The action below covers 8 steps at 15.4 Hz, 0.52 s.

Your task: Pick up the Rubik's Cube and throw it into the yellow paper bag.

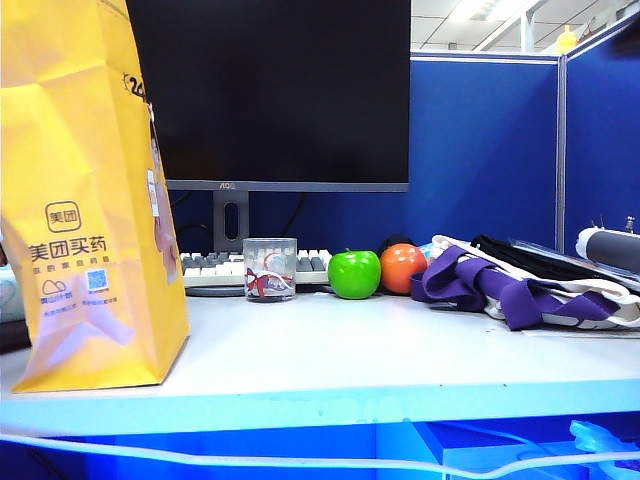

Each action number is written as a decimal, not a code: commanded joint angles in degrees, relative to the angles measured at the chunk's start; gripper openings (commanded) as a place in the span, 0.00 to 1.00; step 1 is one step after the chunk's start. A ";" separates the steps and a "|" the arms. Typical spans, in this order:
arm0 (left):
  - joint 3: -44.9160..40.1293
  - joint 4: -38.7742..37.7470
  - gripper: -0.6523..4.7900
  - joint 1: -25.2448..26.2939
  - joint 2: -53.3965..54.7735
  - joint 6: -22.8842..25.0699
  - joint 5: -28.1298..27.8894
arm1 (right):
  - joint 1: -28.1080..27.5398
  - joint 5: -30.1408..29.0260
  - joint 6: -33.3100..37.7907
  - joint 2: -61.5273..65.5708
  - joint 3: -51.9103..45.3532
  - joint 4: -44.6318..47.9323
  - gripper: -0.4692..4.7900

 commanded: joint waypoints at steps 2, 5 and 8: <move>-4.31 12.13 0.32 10.12 -0.55 -0.17 0.00 | -6.93 0.39 0.20 -4.94 0.02 0.85 0.09; -6.10 14.03 0.32 15.56 -1.03 -0.15 -0.46 | -6.99 0.37 0.20 -9.57 -3.08 0.81 0.09; -7.91 15.34 0.32 16.41 -1.03 -0.17 -0.66 | -6.99 0.15 0.20 -14.84 -8.87 -0.04 0.09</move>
